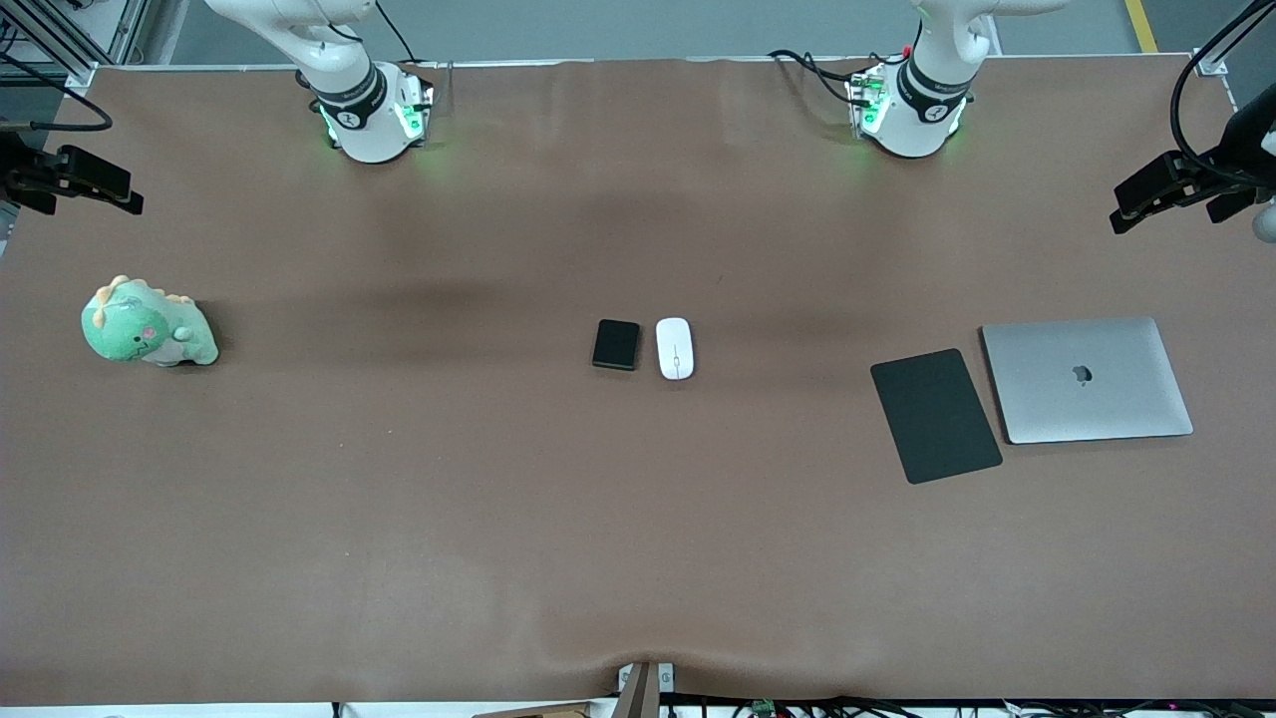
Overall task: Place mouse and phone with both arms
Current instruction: 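Move the left gripper toward the white mouse beside the phone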
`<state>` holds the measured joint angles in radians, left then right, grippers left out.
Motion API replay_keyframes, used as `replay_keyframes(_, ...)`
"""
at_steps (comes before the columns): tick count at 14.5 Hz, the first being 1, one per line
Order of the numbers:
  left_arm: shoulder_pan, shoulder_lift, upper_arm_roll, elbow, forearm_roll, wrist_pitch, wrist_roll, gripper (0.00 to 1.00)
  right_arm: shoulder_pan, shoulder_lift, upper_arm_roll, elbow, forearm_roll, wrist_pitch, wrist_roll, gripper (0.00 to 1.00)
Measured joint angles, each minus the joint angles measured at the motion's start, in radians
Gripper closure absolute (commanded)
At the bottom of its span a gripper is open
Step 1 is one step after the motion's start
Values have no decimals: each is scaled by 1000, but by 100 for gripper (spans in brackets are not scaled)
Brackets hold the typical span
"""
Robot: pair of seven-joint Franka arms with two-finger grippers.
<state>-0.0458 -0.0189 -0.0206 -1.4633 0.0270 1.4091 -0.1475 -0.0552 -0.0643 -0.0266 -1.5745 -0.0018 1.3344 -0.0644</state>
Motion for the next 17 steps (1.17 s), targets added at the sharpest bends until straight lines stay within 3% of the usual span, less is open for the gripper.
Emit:
replay_keyframes(5, -3, 6, -1, -2, 0, 0, 0, 0, 0, 0, 0, 19, 0, 0, 0, 0)
replay_keyframes(9, -34, 94, -33, -11, -48, 17, 0, 0, 0, 2, 1, 19, 0, 0, 0, 0)
replay_keyframes(12, -128, 190, -78, -24, -56, 107, -72, 0, 0, 4, 0, 19, 0, -1, 0, 0)
replay_keyframes(17, -375, 323, -87, -89, -51, 333, -358, 0, -1, 12, -2, 19, 0, -4, 0, 0)
